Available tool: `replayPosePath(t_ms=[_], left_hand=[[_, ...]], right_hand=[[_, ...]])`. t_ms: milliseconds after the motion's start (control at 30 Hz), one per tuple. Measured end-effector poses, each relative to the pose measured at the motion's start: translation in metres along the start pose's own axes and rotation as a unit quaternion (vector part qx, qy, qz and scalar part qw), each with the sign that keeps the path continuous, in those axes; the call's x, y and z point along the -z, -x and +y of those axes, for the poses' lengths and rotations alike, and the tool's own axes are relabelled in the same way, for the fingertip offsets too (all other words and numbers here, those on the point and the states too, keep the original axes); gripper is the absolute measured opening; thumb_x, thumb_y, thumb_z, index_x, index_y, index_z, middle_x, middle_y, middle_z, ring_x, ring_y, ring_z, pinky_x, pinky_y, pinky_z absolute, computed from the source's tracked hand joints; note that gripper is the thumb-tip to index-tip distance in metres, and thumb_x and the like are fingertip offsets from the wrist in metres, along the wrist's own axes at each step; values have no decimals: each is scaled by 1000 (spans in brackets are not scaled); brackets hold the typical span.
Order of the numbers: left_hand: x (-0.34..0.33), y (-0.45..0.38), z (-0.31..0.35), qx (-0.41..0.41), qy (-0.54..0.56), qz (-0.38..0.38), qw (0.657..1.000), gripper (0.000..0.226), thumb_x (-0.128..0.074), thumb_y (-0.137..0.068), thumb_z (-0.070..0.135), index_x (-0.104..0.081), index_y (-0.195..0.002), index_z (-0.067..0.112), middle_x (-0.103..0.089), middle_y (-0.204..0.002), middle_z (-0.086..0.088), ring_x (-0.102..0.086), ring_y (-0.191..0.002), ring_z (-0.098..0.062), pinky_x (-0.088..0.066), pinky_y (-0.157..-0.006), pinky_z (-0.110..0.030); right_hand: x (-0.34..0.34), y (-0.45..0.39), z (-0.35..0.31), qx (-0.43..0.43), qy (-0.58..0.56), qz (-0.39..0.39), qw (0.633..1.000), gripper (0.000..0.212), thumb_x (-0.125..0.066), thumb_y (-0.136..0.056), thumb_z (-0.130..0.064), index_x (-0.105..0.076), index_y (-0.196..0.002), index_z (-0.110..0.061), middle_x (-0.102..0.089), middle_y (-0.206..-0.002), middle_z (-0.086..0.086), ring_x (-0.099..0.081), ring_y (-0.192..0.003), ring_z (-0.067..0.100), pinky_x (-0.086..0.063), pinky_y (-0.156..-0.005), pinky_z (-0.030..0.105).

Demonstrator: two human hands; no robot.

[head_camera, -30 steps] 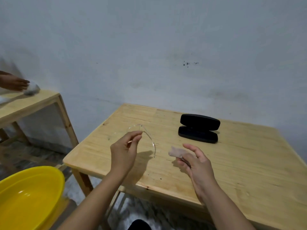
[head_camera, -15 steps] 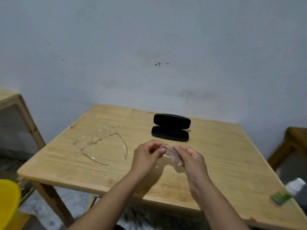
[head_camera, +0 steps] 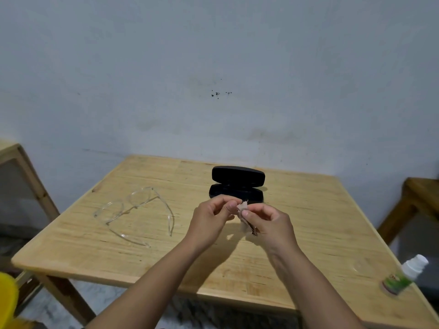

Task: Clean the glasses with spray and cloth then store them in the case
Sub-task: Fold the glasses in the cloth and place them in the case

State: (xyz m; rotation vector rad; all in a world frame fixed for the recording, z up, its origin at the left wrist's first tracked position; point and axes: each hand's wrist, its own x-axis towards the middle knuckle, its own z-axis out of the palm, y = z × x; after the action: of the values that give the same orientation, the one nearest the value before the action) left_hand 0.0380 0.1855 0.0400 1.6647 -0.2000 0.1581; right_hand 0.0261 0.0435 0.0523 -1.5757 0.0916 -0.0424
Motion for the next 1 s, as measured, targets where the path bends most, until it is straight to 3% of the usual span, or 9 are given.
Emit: replayPosePath(t_ms=[133, 233, 500, 600, 700, 833, 1000], left_hand=[[-1, -6, 6, -17, -37, 5, 999, 8, -68, -82, 24, -71, -89, 25, -73, -79, 5, -68, -75, -11, -53, -80, -31], [0, -9, 8, -20, -43, -3, 999, 8, -71, -79, 22, -72, -87, 25, -73, -79, 6, -68, -78, -7, -53, -82, -28], [-4, -12, 19, -24, -49, 6, 998, 4, -69, -81, 29, -72, -81, 26, -72, -75, -3, -67, -76, -16, -56, -79, -42], [-5, -13, 26, -23, -33, 1, 999, 12, -71, -78, 31, -72, -90, 29, -71, -77, 7, -65, -76, -6, -55, -78, -29], [-6, -14, 36, -10, 17, -46, 999, 32, -75, -75, 21, -67, -105, 29, -72, -92, 8, -67, -91, -5, -51, -84, -21], [-11, -18, 53, -32, 56, -54, 996, 23, -69, -81, 12, -71, -101, 21, -74, -96, 0, -69, -93, -12, -55, -85, -29], [-14, -22, 64, -36, 47, -16, 998, 5, -70, -81, 18, -72, -78, 21, -75, -83, 0, -69, -85, -14, -53, -90, -41]], right_hand=[[6, -3, -2, 17, -2, -9, 1000, 3, -73, -79, -18, -76, -78, -19, -74, -75, 1, -66, -72, 13, -52, -68, 32], [9, -4, -5, 28, 0, -6, 1000, 7, -70, -82, -18, -76, -80, -19, -75, -78, -3, -66, -72, 3, -47, -66, 22], [11, -3, -16, 69, 12, -16, 997, 9, -68, -83, -14, -73, -87, -20, -75, -85, 0, -66, -75, 5, -46, -59, 14], [10, -4, -23, 73, -3, -15, 997, 9, -66, -84, -11, -70, -81, -19, -72, -79, -3, -65, -73, 6, -47, -62, 22], [11, -7, -35, 78, -12, -21, 997, 12, -65, -85, -10, -68, -80, -20, -70, -75, -5, -63, -74, 12, -46, -63, 26], [14, -9, -52, 103, -30, -31, 994, 16, -66, -83, -10, -70, -74, -23, -69, -80, 6, -59, -77, 19, -45, -63, 28], [20, -10, -63, 105, -43, -7, 994, 20, -65, -84, -8, -69, -71, -23, -66, -69, -4, -60, -70, 14, -44, -61, 27]])
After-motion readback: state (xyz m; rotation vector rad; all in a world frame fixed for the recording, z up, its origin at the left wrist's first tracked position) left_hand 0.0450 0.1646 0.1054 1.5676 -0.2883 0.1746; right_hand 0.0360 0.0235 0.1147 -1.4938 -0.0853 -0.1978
